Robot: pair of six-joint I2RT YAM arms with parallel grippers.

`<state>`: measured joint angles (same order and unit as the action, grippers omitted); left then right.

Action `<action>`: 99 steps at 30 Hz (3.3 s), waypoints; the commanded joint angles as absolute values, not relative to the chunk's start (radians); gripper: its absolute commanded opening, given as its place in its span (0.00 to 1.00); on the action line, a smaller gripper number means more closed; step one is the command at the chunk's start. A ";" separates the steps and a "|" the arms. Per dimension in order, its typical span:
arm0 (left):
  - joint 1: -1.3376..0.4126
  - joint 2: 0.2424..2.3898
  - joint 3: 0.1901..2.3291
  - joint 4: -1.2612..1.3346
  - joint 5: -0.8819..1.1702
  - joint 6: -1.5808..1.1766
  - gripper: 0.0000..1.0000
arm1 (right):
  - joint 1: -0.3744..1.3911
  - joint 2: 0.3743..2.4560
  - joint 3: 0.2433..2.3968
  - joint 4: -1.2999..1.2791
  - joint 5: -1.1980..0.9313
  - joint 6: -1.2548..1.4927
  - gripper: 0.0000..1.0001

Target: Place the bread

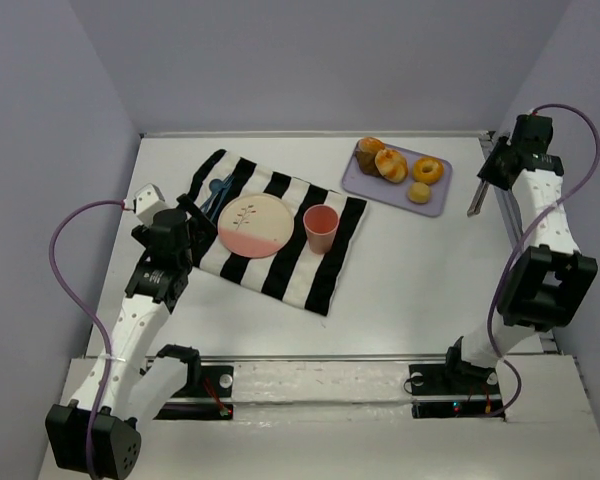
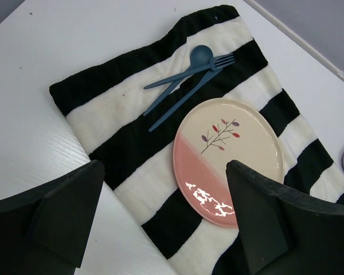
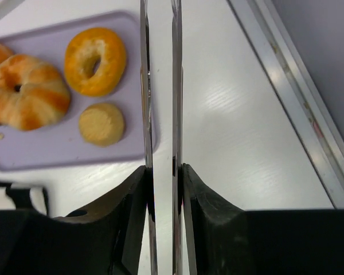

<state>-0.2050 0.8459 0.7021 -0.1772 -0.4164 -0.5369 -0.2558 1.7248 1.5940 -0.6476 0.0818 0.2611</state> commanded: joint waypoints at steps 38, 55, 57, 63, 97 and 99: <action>-0.198 0.782 0.721 -0.146 -0.431 -0.571 0.99 | -0.066 1.646 1.447 -0.785 -0.097 0.210 0.62; -0.198 0.773 0.719 -0.149 -0.437 -0.575 0.99 | -0.046 1.824 1.582 -0.773 -0.112 0.166 0.56; -0.198 0.775 0.721 -0.149 -0.437 -0.574 0.99 | -0.037 1.825 1.582 -0.764 -0.113 0.172 0.42; -0.198 0.778 0.722 -0.150 -0.434 -0.578 0.99 | -0.037 1.726 1.542 -0.744 -0.130 0.183 0.24; -0.198 0.756 0.788 -0.367 -0.472 -0.819 0.99 | 0.908 2.227 2.298 -0.936 0.253 0.267 0.31; -0.198 0.758 0.787 -0.370 -0.479 -0.822 0.99 | 0.908 2.243 2.287 -0.934 0.245 0.270 0.34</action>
